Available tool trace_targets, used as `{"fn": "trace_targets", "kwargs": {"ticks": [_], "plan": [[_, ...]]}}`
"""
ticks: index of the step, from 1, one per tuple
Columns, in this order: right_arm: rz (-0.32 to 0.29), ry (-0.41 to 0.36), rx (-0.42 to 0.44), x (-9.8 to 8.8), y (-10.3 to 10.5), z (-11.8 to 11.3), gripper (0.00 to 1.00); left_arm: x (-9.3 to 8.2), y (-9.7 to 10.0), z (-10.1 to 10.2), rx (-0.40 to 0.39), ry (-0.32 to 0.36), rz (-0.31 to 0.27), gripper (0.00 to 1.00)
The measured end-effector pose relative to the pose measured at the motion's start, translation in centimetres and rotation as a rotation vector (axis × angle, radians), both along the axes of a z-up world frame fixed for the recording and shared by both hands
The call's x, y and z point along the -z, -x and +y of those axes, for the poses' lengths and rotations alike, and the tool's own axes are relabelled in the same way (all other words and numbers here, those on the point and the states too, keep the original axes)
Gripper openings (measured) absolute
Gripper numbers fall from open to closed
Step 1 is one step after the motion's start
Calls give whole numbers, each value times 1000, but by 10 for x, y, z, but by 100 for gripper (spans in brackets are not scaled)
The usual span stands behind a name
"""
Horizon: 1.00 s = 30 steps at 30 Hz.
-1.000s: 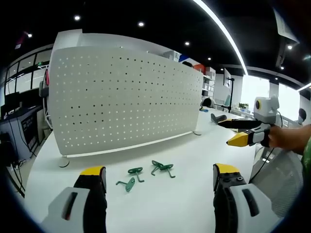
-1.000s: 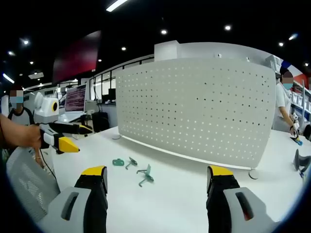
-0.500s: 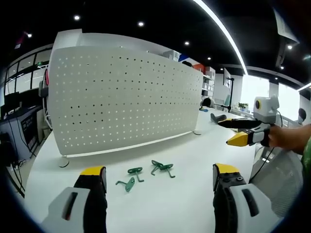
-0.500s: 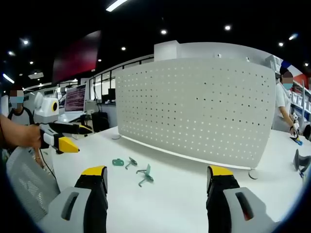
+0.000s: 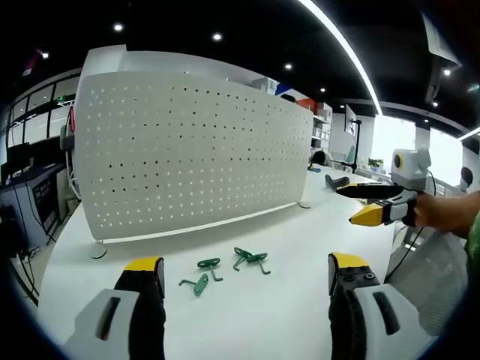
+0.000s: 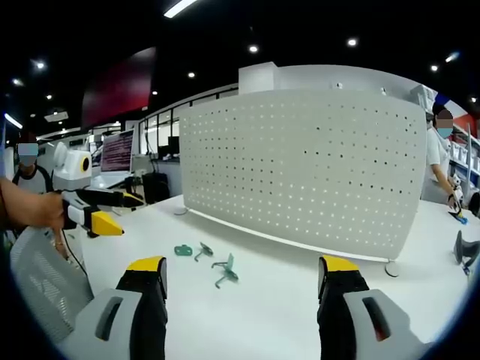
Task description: Insert the hook assembly into the mounting plate slot until the hook locks in place.
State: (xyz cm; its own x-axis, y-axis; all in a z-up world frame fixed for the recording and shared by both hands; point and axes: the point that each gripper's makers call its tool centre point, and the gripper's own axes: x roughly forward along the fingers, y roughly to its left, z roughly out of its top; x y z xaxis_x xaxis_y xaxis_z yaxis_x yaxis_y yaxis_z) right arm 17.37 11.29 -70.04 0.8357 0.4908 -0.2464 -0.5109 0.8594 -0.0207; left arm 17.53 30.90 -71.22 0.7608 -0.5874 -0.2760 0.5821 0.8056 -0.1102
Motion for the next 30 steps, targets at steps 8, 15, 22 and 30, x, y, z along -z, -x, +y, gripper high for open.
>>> {"fn": "trace_targets", "kwargs": {"ticks": [8,15,22,30], "plan": [[3,0,-1,1,-1,1,83,1,0,0,2,-3,3,92],[-4,3,-9,-3,-4,5,79,2,-1,0,3,-4,5,92],[-6,9,-21,-4,-8,9,76,2,-1,1,0,-3,5,92],[2,31,-38,0,-18,14,73,2,0,-1,7,-6,6,92]]}}
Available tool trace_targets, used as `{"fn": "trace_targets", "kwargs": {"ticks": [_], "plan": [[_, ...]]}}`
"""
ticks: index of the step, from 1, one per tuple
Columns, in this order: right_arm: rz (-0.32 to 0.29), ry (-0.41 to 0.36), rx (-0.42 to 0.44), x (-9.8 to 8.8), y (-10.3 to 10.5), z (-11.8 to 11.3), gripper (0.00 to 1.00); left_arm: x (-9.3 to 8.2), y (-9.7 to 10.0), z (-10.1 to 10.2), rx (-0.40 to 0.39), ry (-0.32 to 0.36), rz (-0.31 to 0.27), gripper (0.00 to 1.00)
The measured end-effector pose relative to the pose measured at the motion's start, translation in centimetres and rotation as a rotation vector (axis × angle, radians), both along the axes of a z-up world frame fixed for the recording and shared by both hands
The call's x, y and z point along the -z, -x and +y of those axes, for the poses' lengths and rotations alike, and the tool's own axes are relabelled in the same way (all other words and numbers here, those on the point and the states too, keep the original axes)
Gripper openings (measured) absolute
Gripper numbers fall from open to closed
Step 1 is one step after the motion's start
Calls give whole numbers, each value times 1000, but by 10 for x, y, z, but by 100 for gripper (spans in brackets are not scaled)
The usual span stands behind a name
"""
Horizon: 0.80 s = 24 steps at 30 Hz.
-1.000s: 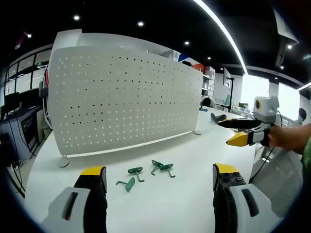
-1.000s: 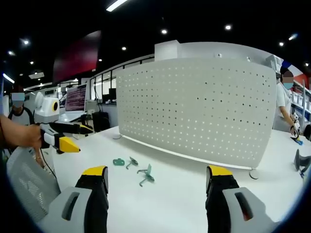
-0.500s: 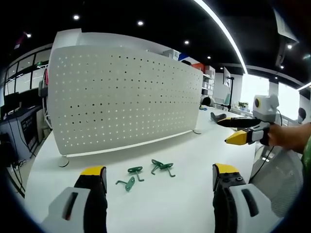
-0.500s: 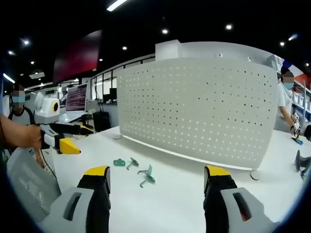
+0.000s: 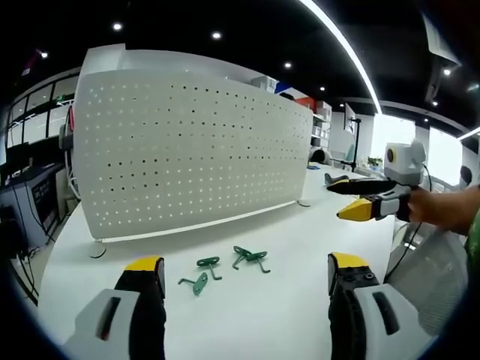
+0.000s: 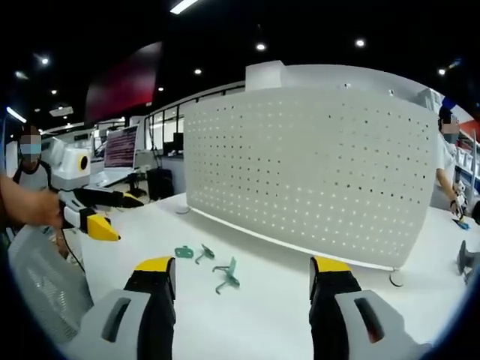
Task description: Insert the hook assembly into the mounting plate slot until the hook locks in place.
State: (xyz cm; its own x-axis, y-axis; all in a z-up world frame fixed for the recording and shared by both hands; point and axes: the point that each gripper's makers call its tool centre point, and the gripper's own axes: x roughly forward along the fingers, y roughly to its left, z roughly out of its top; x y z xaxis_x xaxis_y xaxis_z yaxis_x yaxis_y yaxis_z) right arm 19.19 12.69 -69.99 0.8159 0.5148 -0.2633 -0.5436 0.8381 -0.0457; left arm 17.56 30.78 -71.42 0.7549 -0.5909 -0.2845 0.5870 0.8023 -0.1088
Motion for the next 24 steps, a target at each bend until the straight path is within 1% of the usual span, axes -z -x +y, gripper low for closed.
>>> {"fn": "trace_targets", "kwargs": {"ticks": [8,12,17,19,24], "plan": [[20,30,-28,10,-14,9,68,-1,-1,2,-8,3,-1,92],[23,43,-37,12,-23,12,64,0,-1,3,-9,3,-2,92],[36,72,-54,20,-36,20,61,0,-2,4,-13,6,1,92],[45,79,-62,23,-41,23,58,1,-2,5,-15,4,3,92],[56,103,-82,30,-49,32,56,2,-3,5,-14,3,8,92]]}}
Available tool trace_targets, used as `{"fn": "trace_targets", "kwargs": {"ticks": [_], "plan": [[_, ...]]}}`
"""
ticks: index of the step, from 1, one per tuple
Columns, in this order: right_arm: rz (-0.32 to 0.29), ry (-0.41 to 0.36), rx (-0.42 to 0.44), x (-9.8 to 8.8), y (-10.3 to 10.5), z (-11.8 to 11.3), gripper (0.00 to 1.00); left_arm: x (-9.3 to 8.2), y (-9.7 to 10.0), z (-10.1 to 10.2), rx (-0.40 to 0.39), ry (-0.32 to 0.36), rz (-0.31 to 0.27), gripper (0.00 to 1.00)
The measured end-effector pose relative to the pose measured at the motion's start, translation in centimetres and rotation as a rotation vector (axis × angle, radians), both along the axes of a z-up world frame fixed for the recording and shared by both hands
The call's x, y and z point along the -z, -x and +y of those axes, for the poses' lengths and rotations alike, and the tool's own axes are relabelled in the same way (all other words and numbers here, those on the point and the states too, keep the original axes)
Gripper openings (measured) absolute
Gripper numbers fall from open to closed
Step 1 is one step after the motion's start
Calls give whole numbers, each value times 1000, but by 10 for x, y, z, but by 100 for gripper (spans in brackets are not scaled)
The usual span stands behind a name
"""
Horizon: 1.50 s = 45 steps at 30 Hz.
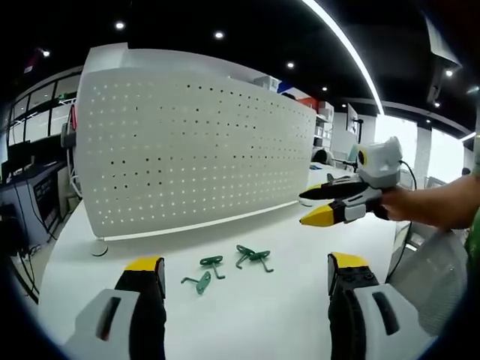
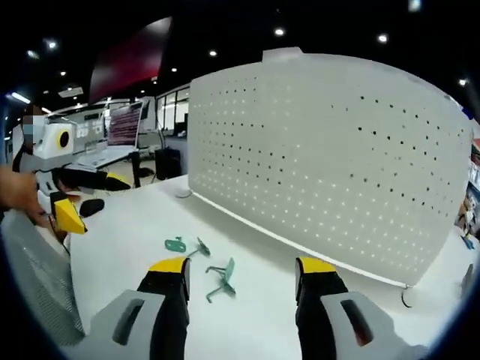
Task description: Insert the hook assembly into the mounting plate slot until the hook locks in place.
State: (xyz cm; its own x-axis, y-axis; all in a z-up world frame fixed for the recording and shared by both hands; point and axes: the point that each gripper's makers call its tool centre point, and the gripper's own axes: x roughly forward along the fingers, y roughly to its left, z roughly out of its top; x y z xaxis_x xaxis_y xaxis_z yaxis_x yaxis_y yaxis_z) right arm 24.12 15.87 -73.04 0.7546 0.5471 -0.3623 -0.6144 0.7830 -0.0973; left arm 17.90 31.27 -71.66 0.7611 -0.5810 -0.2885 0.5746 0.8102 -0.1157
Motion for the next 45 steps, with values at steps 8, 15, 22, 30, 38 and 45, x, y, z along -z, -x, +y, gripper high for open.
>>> {"fn": "trace_targets", "kwargs": {"ticks": [8,15,22,30,38,45], "plan": [[28,16,-10,12,-11,6,48,2,-1,2,-5,0,7,92],[52,25,-16,21,-19,10,41,3,-1,0,-3,0,12,92],[81,32,-20,30,-26,16,34,5,-2,0,0,2,21,91],[115,46,-17,41,-38,24,30,5,-2,-2,6,3,23,92],[148,48,-20,53,-44,32,25,5,-2,-3,7,6,23,91],[174,62,-33,63,-46,40,23,6,-2,-3,9,6,28,91]]}}
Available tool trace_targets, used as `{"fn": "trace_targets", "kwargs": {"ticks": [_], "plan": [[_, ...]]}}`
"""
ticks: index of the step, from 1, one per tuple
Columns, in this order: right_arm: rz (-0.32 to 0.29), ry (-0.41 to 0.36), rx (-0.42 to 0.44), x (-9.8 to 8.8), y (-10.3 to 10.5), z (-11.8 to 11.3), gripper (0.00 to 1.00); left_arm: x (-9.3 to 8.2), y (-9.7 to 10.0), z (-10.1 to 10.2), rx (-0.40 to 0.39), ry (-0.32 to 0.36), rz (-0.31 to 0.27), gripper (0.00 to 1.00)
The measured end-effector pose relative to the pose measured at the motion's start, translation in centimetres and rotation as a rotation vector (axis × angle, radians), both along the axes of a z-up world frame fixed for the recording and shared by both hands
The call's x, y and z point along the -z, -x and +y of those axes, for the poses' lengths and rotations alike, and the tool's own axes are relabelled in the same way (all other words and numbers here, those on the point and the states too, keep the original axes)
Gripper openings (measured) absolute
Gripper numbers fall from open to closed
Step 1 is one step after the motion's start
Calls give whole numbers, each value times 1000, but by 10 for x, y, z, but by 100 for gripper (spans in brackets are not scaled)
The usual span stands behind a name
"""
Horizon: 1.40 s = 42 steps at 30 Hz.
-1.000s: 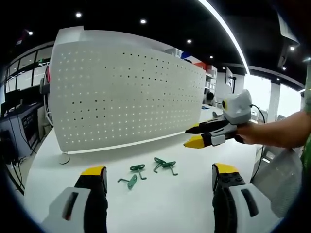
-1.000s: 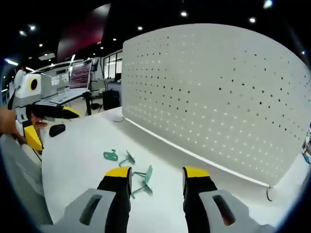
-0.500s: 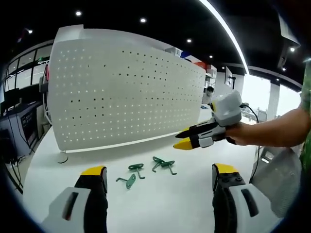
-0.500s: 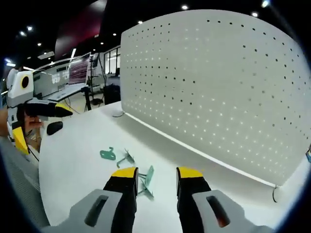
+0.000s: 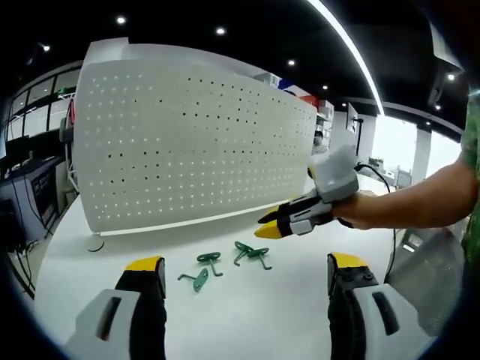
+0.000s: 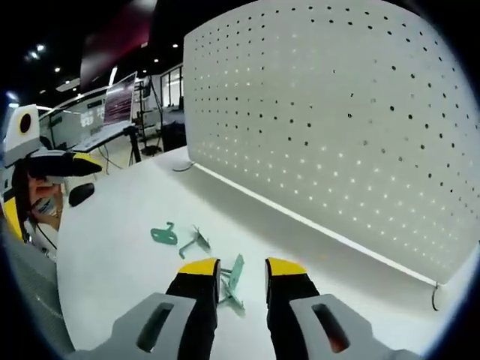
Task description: Insert the hook assembly into the mounting plate slot until the hook locks in place.
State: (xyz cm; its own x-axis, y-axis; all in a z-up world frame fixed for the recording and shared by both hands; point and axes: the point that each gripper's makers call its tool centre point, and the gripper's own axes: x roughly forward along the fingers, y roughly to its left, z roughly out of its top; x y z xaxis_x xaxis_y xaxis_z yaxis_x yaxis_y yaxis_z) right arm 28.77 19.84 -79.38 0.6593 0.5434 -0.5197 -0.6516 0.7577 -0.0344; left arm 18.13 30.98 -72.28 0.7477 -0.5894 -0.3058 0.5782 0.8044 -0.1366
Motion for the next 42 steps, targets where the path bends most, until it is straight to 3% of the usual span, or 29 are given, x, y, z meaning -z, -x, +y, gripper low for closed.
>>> {"fn": "trace_targets", "kwargs": {"ticks": [22,42], "plan": [[88,44,11,29,-11,9,15,-1,-1,-1,2,5,-3,91],[141,60,39,42,-13,12,7,-2,-1,1,-2,11,-6,91]]}}
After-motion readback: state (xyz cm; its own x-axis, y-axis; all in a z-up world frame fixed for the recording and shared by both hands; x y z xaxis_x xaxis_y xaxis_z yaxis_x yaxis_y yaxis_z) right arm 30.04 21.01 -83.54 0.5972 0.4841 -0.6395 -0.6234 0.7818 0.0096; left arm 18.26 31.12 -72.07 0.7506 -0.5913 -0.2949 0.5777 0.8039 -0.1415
